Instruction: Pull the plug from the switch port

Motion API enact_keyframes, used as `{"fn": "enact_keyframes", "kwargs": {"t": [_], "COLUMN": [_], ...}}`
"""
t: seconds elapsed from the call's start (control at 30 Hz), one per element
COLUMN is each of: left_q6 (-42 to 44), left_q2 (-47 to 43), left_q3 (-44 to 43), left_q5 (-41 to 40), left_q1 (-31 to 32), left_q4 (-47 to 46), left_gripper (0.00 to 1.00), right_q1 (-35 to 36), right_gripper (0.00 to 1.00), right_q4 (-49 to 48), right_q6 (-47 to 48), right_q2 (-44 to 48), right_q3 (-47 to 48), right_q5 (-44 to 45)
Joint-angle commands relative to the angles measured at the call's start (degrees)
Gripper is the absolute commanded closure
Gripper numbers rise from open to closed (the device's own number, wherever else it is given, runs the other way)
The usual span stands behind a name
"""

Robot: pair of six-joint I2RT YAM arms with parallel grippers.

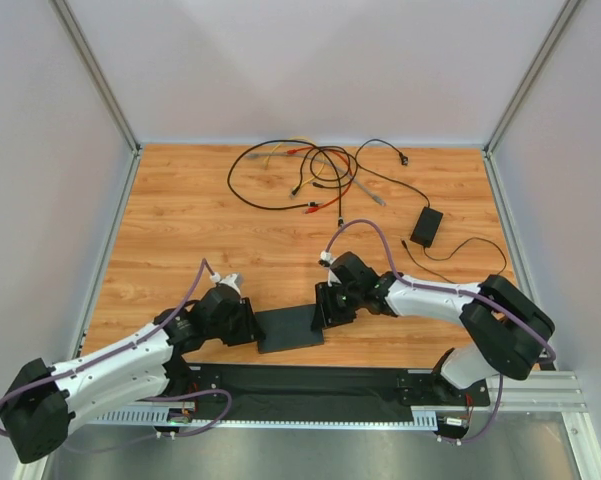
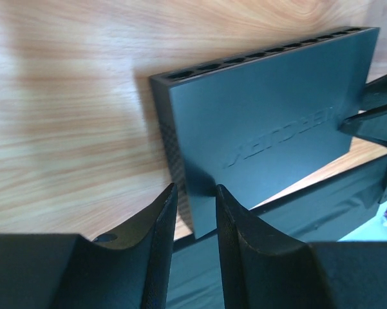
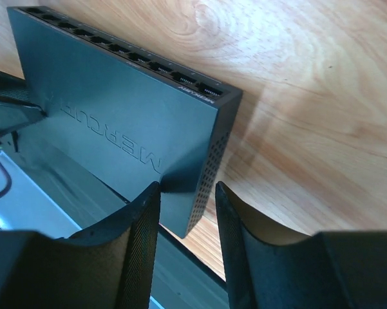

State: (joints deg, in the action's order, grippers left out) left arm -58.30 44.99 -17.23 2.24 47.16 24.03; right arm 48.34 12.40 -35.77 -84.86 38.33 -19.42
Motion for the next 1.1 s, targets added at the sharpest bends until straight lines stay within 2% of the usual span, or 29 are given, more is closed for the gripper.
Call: {"fn": "enact_keyframes", "kwargs": {"t": [0.0,0.2,0.37,0.5,0.63,0.7,0.73,0.77,0.83,0.87,0.9,1.0,1.07], "left_q6": [-0.23,2.05,4.95,7.50,14.33,17.33,19.87,21.03,22.79,23.14,23.67,23.68,21.84], "left_q2": [2.72,8.70,19.50,28.91,37.08,40.77,41.31,41.66,40.88,40.01,37.56,30.80,27.45], "left_q3": [-0.17,-3.68,-8.95,-12.99,-24.57,-30.72,-36.41,-38.64,-43.30,-44.19,-44.81,-41.85,-39.56], "left_q5": [2.15,1.01,1.89,4.43,6.88,6.21,3.33,2.08,-1.78,-2.06,-3.63,-6.72,-6.55], "left_q1": [-0.13,-0.22,-1.45,-5.05,-8.83,-10.15,-10.24,-10.42,-11.29,-11.64,-11.91,-12.00,-12.00], "left_q4": [-5.83,-8.91,-13.38,-17.34,-16.48,-11.14,-8.85,-5.26,-0.77,0.65,1.88,5.05,7.95], "left_gripper": [0.62,0.61,0.61,0.61,0.61,0.59,0.57,0.52,0.46,0.45,0.44,0.36,0.35], "right_q1": [-0.08,-0.08,0.00,0.35,4.65,7.12,7.64,8.35,8.35,8.18,8.26,7.92,6.43], "right_gripper": [0.60,0.63,0.63,0.63,0.60,0.58,0.57,0.56,0.49,0.45,0.36,0.23,0.22], "right_q4": [-7.91,-8.62,-10.55,-17.14,-20.14,-22.05,-22.59,-22.43,-18.66,-13.16,-9.45,1.70,6.03], "right_q6": [-3.87,-4.84,-7.12,-11.86,-12.57,-12.66,-12.31,-11.96,-10.21,-9.07,-7.92,-2.56,1.29], "right_q2": [-0.92,-0.22,2.24,2.77,1.63,1.01,1.19,1.62,3.99,5.22,7.84,13.20,15.15], "right_q3": [-1.41,-2.29,-4.57,-7.21,-6.52,-5.19,-5.02,-4.67,-3.53,-2.91,-1.34,1.21,1.92], "right_q5": [-3.08,-2.91,-1.85,-1.94,-1.32,-2.28,-2.64,-2.47,-0.54,3.30,5.68,14.13,15.81]}}
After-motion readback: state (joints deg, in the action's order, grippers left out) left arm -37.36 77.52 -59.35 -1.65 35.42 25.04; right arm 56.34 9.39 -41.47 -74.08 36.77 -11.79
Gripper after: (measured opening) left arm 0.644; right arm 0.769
